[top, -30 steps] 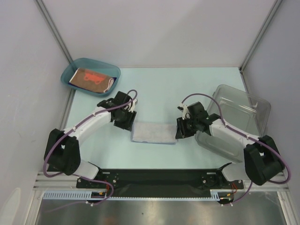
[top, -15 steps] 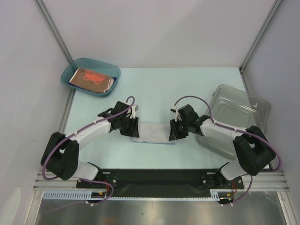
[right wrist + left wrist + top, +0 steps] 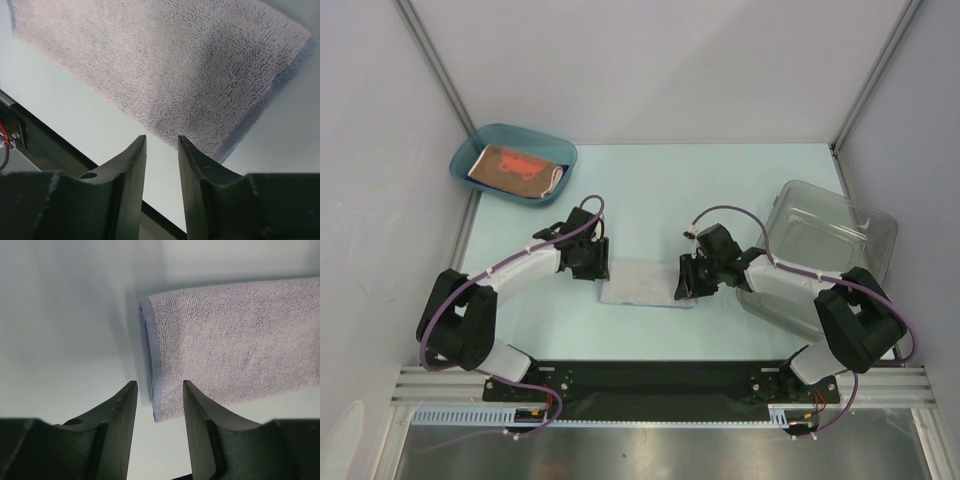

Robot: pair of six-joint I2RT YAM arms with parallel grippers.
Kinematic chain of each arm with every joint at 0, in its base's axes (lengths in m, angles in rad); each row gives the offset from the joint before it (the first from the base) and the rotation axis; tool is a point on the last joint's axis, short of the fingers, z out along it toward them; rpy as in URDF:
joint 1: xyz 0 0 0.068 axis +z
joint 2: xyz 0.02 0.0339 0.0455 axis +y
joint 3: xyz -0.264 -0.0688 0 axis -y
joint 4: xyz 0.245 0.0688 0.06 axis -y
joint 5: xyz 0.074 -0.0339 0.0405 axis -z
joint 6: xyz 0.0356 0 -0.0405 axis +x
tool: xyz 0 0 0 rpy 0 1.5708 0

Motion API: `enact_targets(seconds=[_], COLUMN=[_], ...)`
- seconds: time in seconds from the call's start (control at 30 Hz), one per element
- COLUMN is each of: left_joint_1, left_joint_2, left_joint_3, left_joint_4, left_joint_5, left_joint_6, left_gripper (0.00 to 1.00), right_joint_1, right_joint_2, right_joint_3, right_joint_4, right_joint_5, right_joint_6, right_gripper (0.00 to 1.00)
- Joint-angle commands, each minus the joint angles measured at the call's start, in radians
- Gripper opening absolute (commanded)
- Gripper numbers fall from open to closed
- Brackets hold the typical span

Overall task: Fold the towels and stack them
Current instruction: Fold the towel

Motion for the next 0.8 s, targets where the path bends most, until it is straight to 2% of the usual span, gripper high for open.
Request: enact_targets(seconds=[0.0, 0.2, 0.3, 0.4, 0.6, 0.77], left_joint_1=[0.005, 0.004, 0.013, 0.022, 0.025, 0.030], left_joint_2=[-0.015, -0.054, -0.004, 0.004, -0.038, 0.048], left_joint_3=[0.054, 0.030, 0.022, 0.019, -0.024, -0.042], left_joint_4=[-0.029, 0.016, 0.017, 0.028, 0.062, 0.097], left_joint_5=[-0.045, 0.018, -0.023, -0.002, 0.050, 0.087], left_joint_6=[-0.004, 0.023, 0.026, 0.033, 0.067, 0.040], left_gripper=[0.47, 0.47, 0.45, 0.43, 0.64, 0.64], right_joint_1=[-0.004, -0.020, -0.018, -0.012, 0.011, 0.011], right_joint_2=[-0.051, -0.037, -0.012, 0.020, -0.020, -0.081], right_joint_3=[0.039, -0.011, -0.028, -0.010, 0.036, 0.082], right_joint_4=[0.006, 0.035, 0.046, 0.051, 0.012, -0.040], right_joint_5=[0.021, 0.055, 0.087, 0.086, 0.100, 0.110], right_joint_6=[0.016, 0.013, 0.005, 0.000, 0.014, -0.006], right_gripper=[0.37, 0.35, 0.35, 0.34, 0.34, 0.38])
